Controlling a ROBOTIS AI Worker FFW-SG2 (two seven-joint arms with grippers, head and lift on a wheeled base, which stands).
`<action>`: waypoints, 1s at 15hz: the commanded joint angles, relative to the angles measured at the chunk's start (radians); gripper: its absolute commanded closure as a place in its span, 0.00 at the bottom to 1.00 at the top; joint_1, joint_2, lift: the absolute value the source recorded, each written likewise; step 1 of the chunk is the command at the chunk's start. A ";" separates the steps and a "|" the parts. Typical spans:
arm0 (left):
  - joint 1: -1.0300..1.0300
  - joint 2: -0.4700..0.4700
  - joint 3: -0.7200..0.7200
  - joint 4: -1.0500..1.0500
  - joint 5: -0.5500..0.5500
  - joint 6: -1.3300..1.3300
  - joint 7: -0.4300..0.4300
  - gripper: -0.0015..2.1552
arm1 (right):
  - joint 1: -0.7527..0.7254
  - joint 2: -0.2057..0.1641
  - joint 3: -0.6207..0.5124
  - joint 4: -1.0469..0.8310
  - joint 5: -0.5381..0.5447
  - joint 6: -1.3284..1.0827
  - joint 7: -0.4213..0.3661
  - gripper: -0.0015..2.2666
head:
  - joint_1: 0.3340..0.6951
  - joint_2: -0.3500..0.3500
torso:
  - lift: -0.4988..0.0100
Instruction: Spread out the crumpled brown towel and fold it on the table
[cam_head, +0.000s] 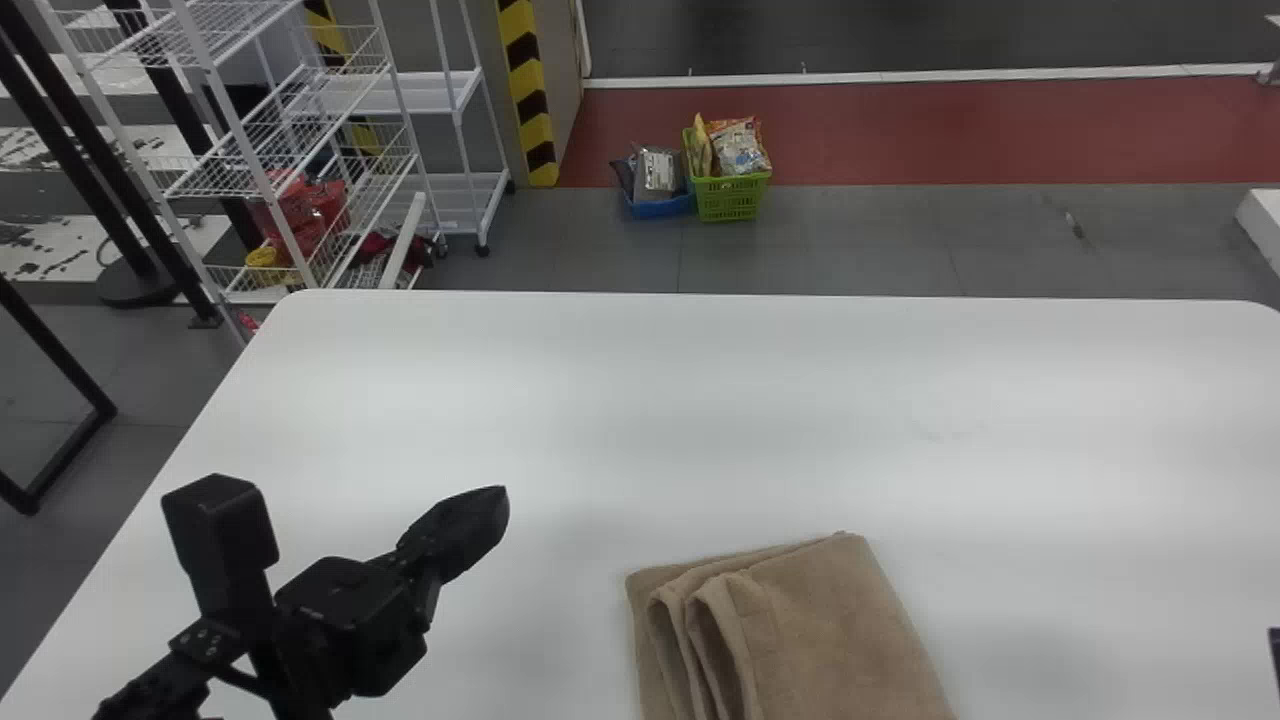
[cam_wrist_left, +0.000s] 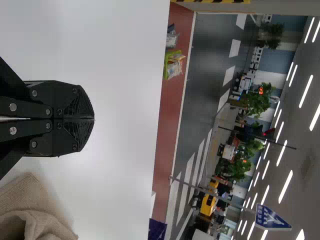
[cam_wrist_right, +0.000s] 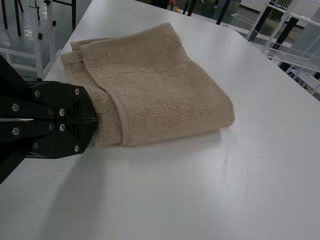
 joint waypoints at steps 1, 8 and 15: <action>-0.004 0.000 -0.003 0.007 -0.006 0.002 0.001 0.99 | 0.005 0.001 0.019 0.007 -0.005 0.005 0.001 0.79 | 1.00 0.67 | 0.73; -0.018 0.000 -0.029 0.034 -0.004 0.002 -0.004 0.99 | -0.090 0.001 0.032 0.053 0.007 0.005 -0.074 0.79 | 1.00 0.65 | 0.73; -0.015 0.000 -0.017 0.040 -0.001 0.002 -0.019 0.99 | -0.284 0.001 0.052 0.243 0.010 0.005 -0.153 0.79 | 1.00 0.62 | 0.73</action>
